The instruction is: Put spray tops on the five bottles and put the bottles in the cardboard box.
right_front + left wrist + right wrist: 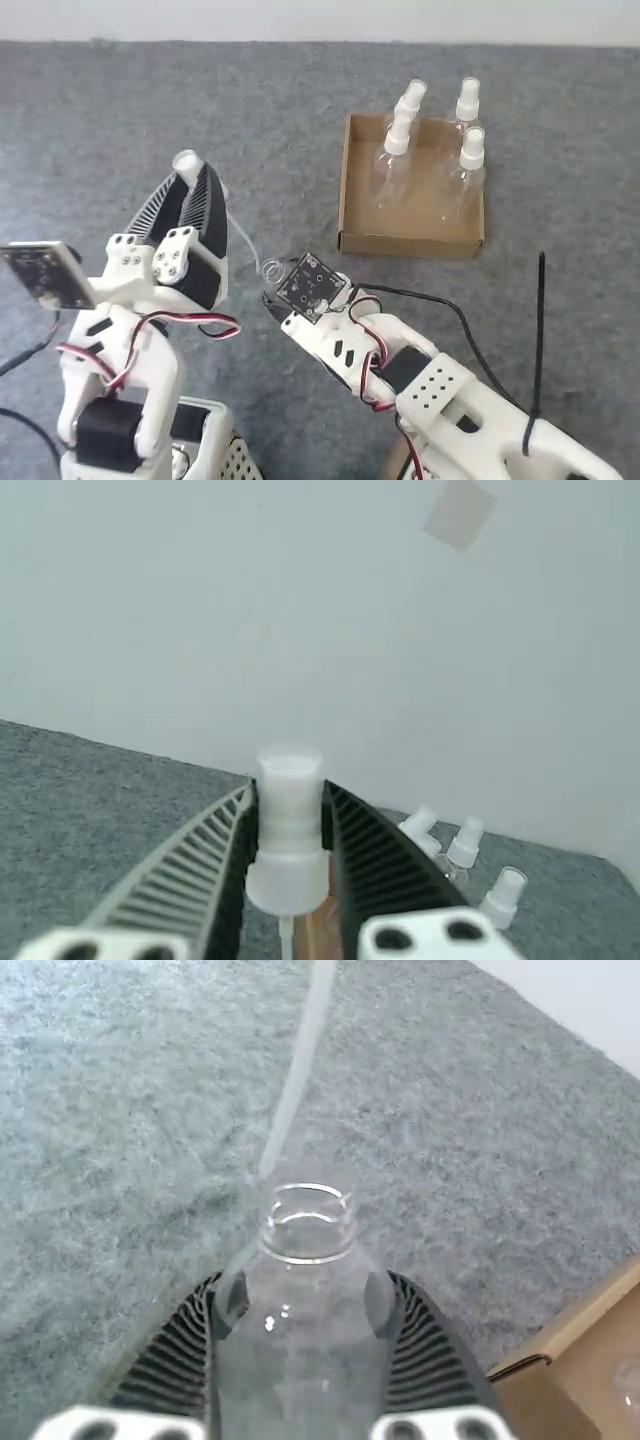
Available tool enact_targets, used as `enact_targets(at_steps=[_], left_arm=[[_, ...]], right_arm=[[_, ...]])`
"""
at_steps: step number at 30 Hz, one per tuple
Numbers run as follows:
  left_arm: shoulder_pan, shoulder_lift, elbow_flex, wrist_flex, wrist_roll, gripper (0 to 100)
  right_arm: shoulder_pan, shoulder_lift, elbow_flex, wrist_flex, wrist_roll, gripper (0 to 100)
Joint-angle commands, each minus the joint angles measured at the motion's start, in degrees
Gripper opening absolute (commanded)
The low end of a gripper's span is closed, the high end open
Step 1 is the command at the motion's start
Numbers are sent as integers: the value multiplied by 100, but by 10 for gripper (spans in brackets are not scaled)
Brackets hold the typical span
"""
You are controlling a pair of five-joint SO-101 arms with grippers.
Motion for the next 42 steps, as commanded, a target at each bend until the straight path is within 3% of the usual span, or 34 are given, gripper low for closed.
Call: enact_targets(at_steps=[1,13,27,37,42], left_arm=[[18,53,-268,18,-88,12],[26,62,110,-659,-97,12],[396,70,488,-431,-123,12],[422,97,1314,-466,-756,12],[431,105,1429,-475,-756,12]], right_arm=[[-4,-215,-44,-145,-79,6],[-22,-215,-44,-127,-79,6],[4,-215,-35,-119,-79,6],[409,-277,-79,-171,-97,6],[462,-286,-105,-180,-791,6]])
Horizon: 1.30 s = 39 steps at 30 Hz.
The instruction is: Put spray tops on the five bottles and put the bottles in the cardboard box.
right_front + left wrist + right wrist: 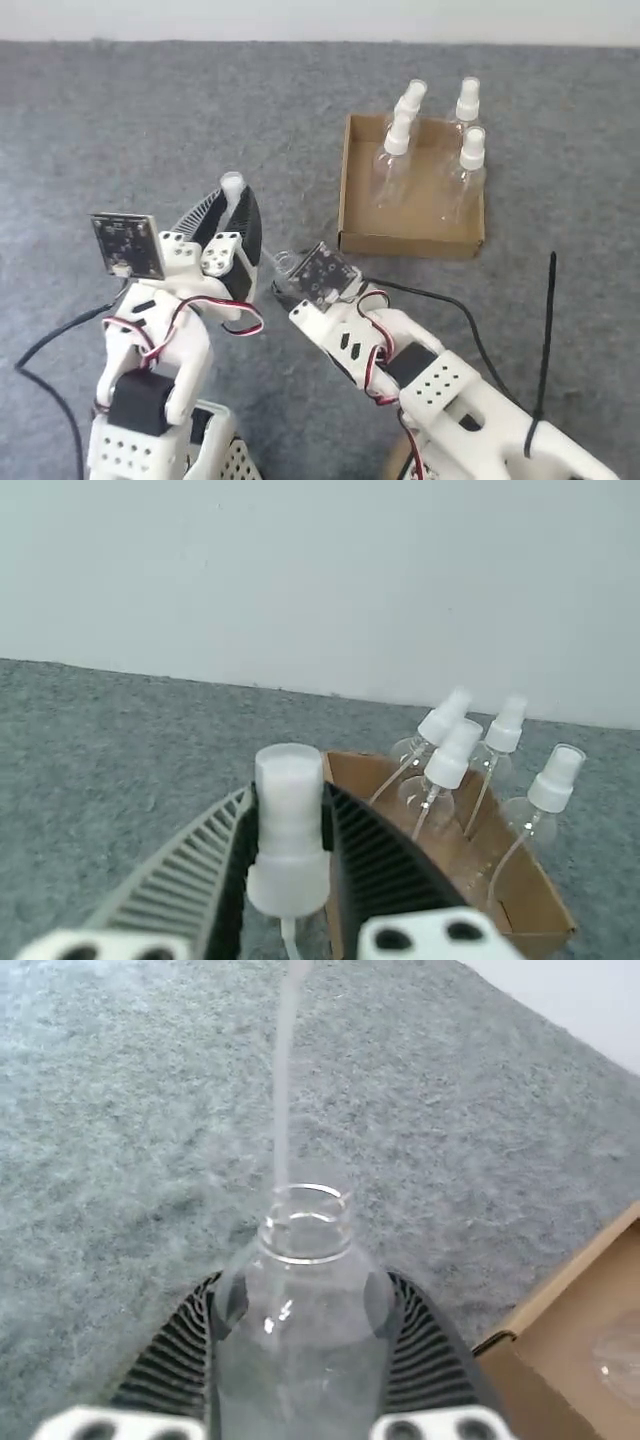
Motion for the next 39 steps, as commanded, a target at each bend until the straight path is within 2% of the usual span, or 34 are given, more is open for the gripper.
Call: enact_targets(at_steps=[1,7,14,22,33,39], left_arm=[[44,62,13,-35,-79,12],[695,62,251,-123,-387,12],[774,70,295,-123,-440,12],[905,70,312,-105,-695,11],[967,62,286,9,-703,15],[941,35,-92,237,-897,175]], right_arm=[[119,-286,-132,-180,-440,6],[66,-286,-132,-127,-440,6],[75,-286,-123,-198,-448,6],[295,-277,642,-2545,-440,6],[295,-224,677,-2571,-440,6],[295,-224,677,-2563,-440,6]])
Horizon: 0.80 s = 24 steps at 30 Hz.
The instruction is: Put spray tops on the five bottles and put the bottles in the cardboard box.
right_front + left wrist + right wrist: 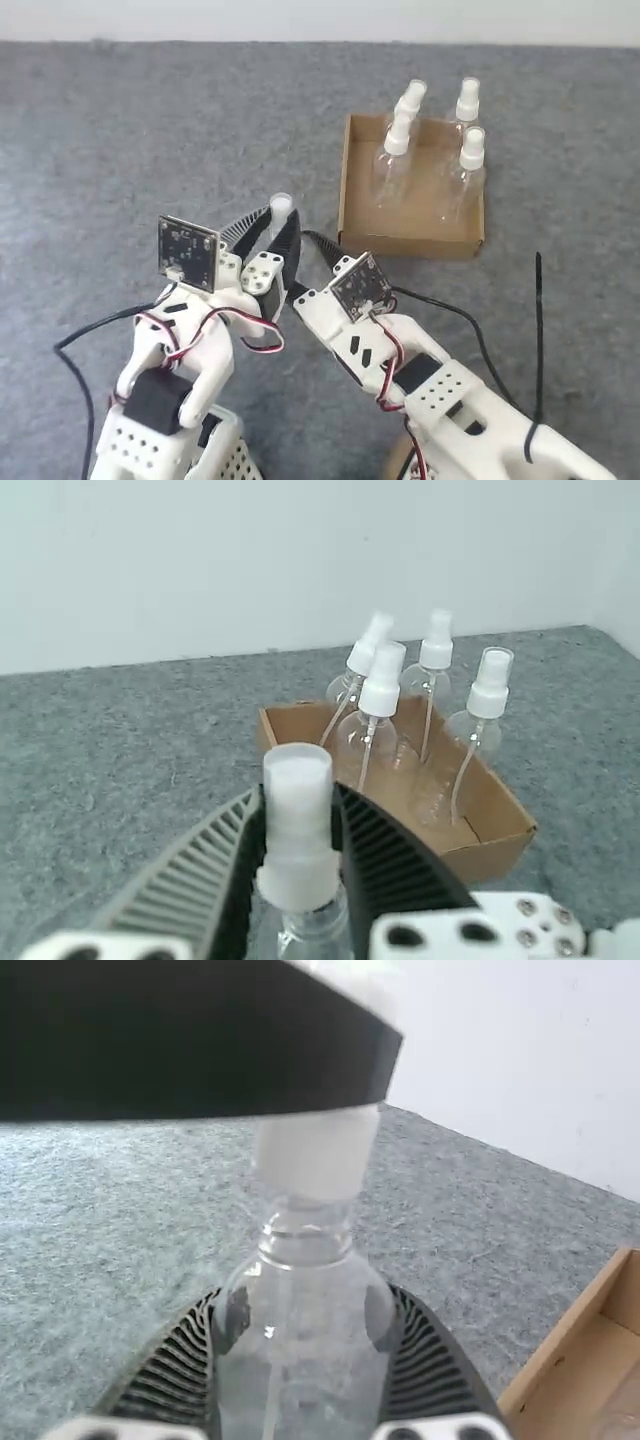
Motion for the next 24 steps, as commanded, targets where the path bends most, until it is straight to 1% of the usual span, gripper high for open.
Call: enact_targets(at_steps=[1,5,9,12,18,24], left_arm=[[-35,18,-576,316,-105,190],[-246,44,-1095,484,-105,199],[-782,53,-1358,466,-105,199],[-1011,53,-1209,202,-105,199],[-1020,62,-532,-422,-105,196],[-1037,44,-215,-466,-114,196]], right_arm=[[119,-189,-79,-101,-53,6],[119,-189,-97,-22,-53,6],[119,-189,-97,-22,-53,6],[119,-189,-97,-4,-53,6],[119,-189,-97,4,-53,6],[127,-189,-97,4,-53,6]])
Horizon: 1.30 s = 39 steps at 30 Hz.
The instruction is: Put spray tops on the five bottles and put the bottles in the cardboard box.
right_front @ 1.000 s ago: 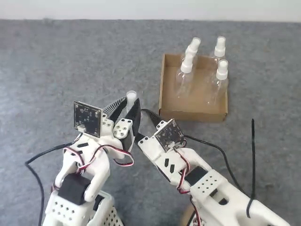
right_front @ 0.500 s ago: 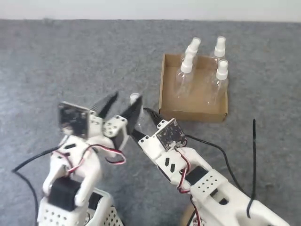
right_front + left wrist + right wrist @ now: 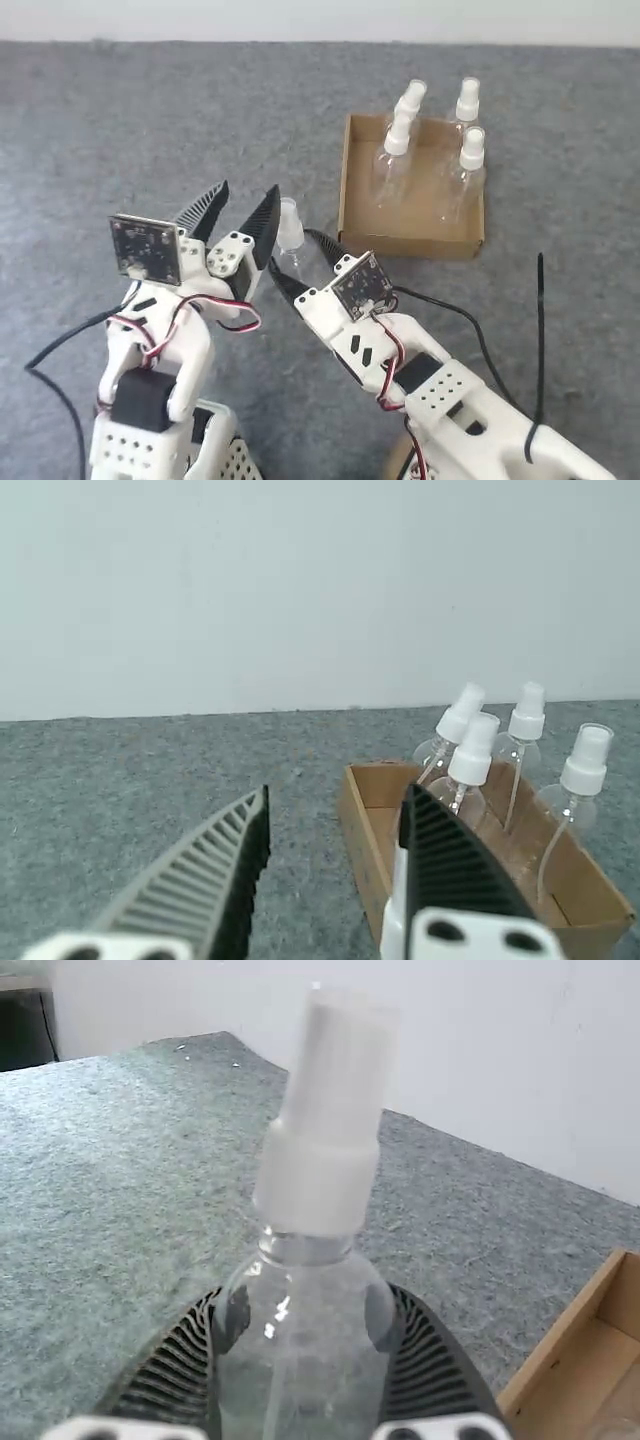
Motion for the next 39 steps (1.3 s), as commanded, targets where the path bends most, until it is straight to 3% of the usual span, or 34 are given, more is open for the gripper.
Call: enact_targets(at_steps=[1,8,14,36,39], left_arm=[[-53,-18,92,-158,-44,195],[-53,-35,171,9,-35,190],[-35,-35,57,185,-105,126],[-44,-35,154,167,-290,126],[-88,-35,189,0,-316,126]], right_arm=[[127,-198,-97,13,-53,6],[136,-233,-79,13,-53,6],[136,-233,-79,13,-53,6],[145,-242,-88,31,-53,6],[145,-242,-264,488,-44,6]])
